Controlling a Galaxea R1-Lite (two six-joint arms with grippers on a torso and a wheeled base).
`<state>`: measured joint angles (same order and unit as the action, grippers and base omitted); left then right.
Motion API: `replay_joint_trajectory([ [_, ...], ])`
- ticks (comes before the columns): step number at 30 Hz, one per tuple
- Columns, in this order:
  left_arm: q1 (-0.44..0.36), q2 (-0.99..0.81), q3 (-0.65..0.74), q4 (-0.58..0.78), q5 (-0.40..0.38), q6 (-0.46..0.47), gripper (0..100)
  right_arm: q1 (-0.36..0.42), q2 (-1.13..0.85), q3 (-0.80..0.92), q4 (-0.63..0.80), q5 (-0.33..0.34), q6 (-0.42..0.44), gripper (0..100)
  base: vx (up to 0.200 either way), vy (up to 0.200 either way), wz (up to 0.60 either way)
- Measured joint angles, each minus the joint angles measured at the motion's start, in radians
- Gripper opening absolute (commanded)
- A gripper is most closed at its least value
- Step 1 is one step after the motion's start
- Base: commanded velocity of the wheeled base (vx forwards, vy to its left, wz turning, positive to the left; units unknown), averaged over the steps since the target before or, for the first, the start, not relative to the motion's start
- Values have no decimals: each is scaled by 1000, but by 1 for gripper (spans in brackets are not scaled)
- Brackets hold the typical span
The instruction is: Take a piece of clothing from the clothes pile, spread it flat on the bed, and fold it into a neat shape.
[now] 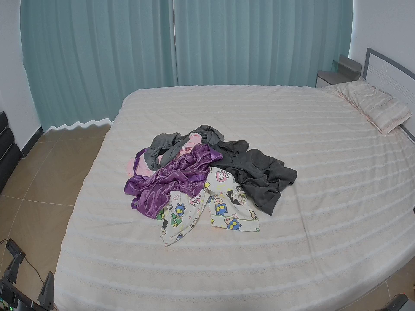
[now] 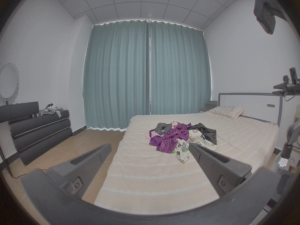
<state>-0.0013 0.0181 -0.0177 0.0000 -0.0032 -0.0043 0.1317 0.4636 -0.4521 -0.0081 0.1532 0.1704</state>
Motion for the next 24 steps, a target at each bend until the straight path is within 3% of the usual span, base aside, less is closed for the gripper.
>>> replay_joint_trajectory([
  [12,-1,0,0,0,0,0,100,97,581,-57,-251,-11,111,100,0,0,0],
  [24,0,0,0,0,0,0,100,203,1200,-170,-519,-91,191,100,0,0,0],
])
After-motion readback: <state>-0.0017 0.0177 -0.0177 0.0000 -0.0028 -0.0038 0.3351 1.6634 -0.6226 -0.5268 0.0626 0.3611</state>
